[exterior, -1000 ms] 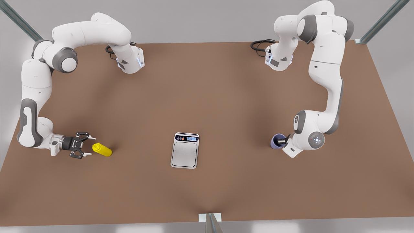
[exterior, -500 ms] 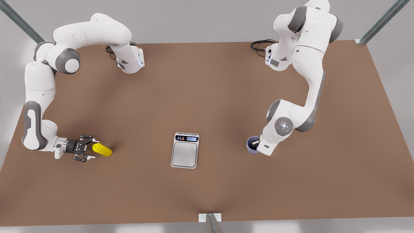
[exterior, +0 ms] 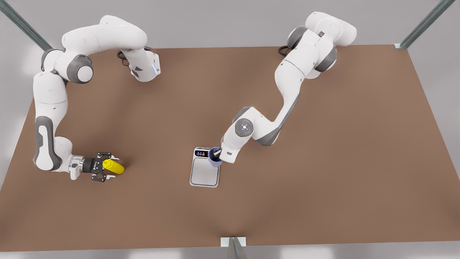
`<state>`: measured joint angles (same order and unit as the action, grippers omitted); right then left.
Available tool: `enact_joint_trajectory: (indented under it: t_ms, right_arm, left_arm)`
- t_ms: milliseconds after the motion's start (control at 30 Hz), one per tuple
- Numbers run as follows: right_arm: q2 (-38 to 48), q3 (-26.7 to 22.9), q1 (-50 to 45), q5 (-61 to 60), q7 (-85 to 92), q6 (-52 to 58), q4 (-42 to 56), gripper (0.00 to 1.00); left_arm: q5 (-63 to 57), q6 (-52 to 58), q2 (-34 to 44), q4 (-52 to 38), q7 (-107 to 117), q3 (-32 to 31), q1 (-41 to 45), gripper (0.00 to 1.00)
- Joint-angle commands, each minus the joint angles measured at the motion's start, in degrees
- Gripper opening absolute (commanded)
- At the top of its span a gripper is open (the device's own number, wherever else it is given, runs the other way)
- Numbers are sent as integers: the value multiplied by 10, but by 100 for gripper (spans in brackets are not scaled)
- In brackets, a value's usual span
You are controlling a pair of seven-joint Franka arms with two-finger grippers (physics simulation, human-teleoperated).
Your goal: Move cup to the weight, pick up sauce bottle, pour sauce
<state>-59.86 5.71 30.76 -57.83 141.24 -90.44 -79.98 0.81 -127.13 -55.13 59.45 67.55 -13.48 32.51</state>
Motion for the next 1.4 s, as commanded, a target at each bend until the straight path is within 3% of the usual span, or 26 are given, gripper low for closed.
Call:
enact_joint_trajectory:
  t_ms: [0, 167, 267, 433, 467, 600, 733, 767, 800, 867, 933, 1100, 1267, 1367]
  right_arm:
    - [0, 0, 0, 0, 0, 0, 0, 100]
    - [1, 0, -3, -1, -17, 0, -4, 100]
    - [1, 0, -3, -1, -24, 1, -4, 81]
    - [3, 0, -10, -2, -24, 3, -12, 81]
    - [3, 0, -11, -2, -23, 3, -12, 70]
    - [3, 0, -14, -2, -24, 3, -13, 53]
    - [3, 0, -15, -2, -28, 3, -12, 46]
    - [5, 0, -16, -2, -30, 3, -12, 45]
    - [9, 0, -16, 0, -40, 3, -11, 45]
    - [45, -2, -28, 9, -84, 5, -6, 45]
    - [90, 1, -45, 47, -160, 5, 3, 45]
    - [105, -6, -160, 101, -330, -12, 113, 45]
    - [147, -6, -236, 155, -410, -77, 106, 45]
    - [156, -66, -314, 156, -420, -99, 102, 45]
  left_arm:
    - [9, -22, -7, -5, -2, 0, 0, 21]
    - [-8, -60, -22, -5, -5, 0, 7, 21]
    - [-8, -72, -33, -5, -4, 6, 25, 21]
    - [-8, -73, -37, -5, -1, 7, 25, 21]
    - [-7, -80, -37, -5, -1, 7, 23, 21]
    - [-7, -95, -41, -5, 0, 13, 23, 21]
    - [-7, -95, -44, -5, -1, 13, 25, 21]
    - [-7, -95, -44, -4, -1, 13, 25, 39]
    - [-7, -95, -44, -4, -1, 13, 24, 65]
    - [-8, -95, -44, -4, -1, 13, 25, 98]
    - [-7, -95, -44, -4, -4, 13, 25, 100]
    - [-8, -95, -44, -4, -6, 13, 25, 100]
    - [-8, -95, -43, -4, -4, 13, 25, 100]
    - [-7, -95, -39, -4, -1, 14, 25, 100]
